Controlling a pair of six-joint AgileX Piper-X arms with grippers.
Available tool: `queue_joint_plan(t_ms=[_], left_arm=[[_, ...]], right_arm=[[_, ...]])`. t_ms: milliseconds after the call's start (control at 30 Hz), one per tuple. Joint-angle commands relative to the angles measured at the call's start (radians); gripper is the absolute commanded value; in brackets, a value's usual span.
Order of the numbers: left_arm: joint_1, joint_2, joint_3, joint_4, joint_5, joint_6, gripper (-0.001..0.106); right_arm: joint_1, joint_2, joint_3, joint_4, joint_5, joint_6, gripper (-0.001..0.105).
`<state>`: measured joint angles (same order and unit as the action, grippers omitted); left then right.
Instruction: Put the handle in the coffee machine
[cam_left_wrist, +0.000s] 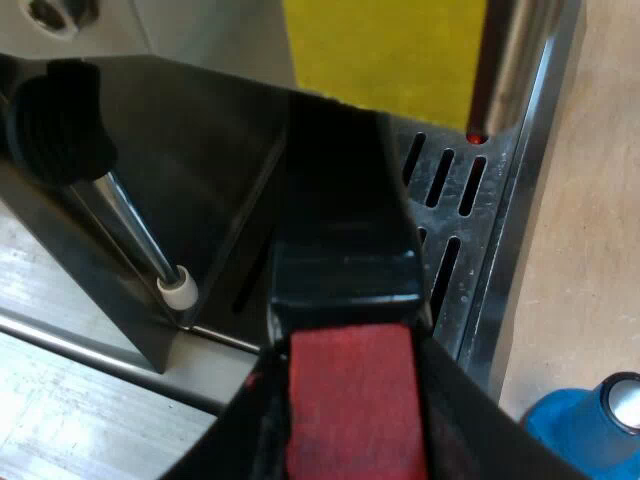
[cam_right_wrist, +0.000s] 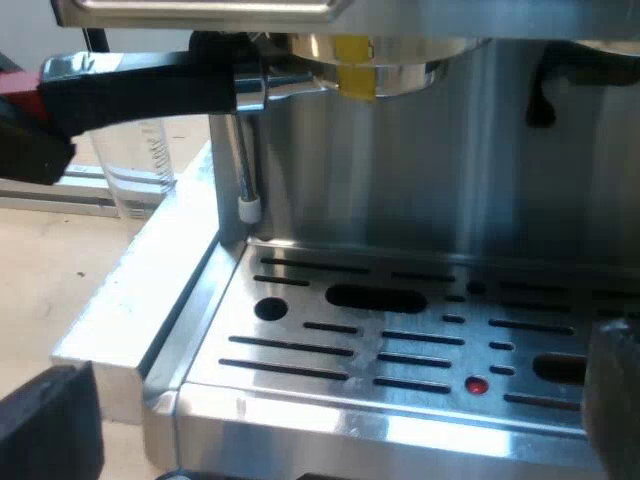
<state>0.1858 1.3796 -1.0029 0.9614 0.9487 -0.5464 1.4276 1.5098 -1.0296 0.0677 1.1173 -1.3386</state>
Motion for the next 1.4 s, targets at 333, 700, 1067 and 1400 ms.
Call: queue_joint_plan(t_ms=[333,700,1067,1400], left_arm=[[0.001,-0.028,-0.014,0.030,0.127,0.030,0.000],[0.001,-0.028,-0.014,0.030,0.127,0.030,0.000],[0.001,-0.028,-0.014,0.030,0.127,0.030,0.000],[0.001,-0.028,-0.014,0.030,0.125,0.030,0.000]], right_arm=[[-0.113,0.051,-0.001,-0.015,-0.006,-0.034,0.103],[-0.208,0.168,-0.001,-0.173,-0.136,-0.034,0.049],[-0.260,0.238,-0.001,-0.320,-0.203,-0.034,0.032],[-0.280,0.281,-0.001,-0.541,-0.203,-0.361,0.038]])
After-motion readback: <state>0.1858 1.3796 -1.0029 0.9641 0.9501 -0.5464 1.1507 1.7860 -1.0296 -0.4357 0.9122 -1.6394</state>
